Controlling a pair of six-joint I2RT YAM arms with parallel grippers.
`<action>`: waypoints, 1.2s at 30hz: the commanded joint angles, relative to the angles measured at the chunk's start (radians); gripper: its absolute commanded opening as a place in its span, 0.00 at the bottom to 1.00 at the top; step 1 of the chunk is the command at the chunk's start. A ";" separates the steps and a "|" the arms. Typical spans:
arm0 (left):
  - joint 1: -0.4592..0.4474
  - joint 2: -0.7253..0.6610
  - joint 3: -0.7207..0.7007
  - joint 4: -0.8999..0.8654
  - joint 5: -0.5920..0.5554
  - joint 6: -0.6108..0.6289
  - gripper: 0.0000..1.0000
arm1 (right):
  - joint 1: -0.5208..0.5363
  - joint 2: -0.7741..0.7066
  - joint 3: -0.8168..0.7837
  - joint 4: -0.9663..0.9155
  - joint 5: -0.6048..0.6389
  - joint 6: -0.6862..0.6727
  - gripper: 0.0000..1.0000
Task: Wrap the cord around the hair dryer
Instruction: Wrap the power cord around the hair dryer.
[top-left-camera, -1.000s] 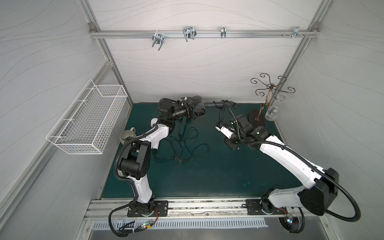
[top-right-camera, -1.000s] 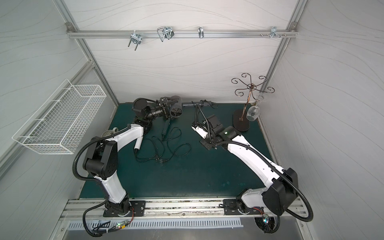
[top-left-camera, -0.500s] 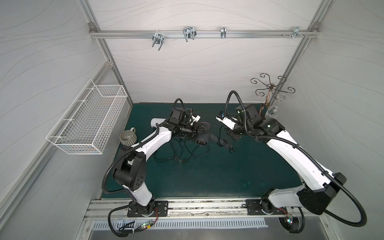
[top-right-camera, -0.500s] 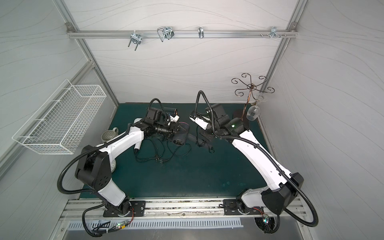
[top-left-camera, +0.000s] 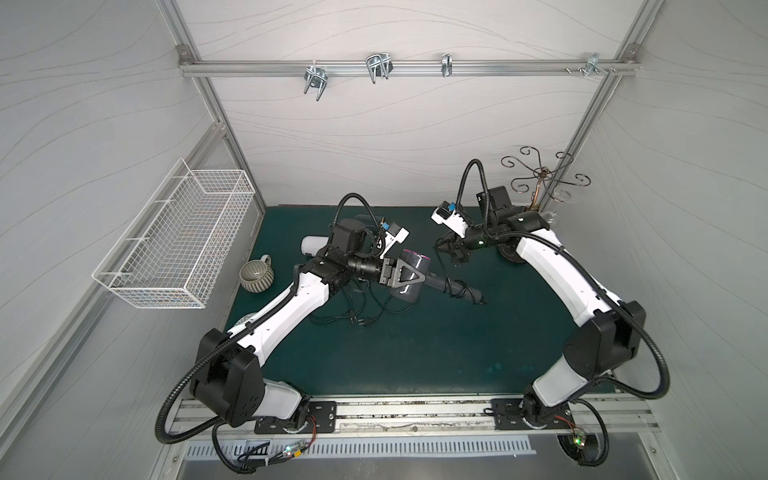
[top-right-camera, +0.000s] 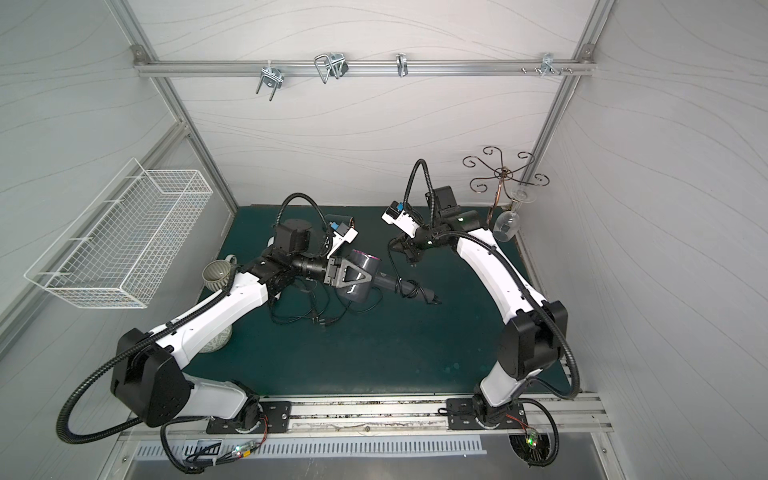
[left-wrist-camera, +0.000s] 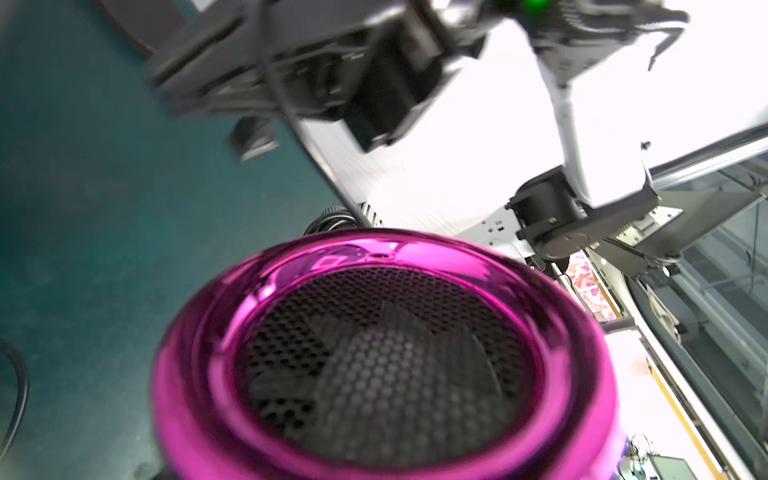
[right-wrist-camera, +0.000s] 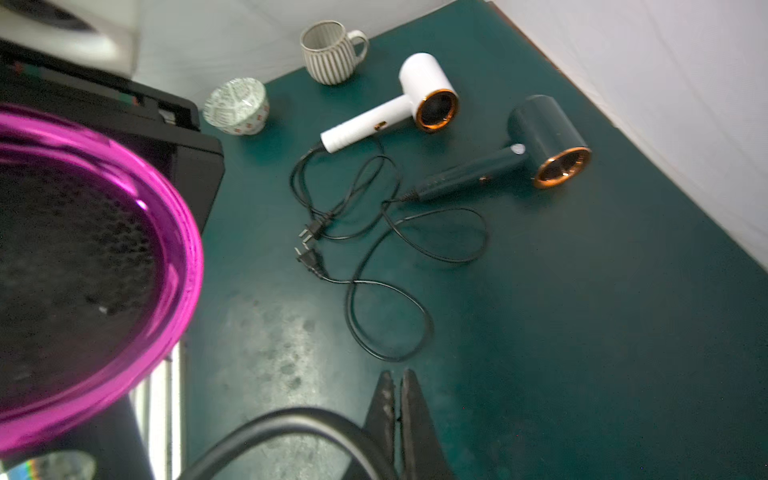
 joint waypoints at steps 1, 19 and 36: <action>-0.012 -0.022 0.047 0.168 0.103 -0.005 0.00 | -0.041 0.051 -0.020 0.061 -0.247 -0.038 0.00; 0.082 0.151 0.044 1.234 -0.003 -0.781 0.00 | -0.138 0.093 -0.506 0.928 -0.564 0.810 0.00; 0.127 0.228 0.060 1.530 -0.132 -1.031 0.00 | -0.159 0.162 -0.658 1.586 -0.412 1.494 0.00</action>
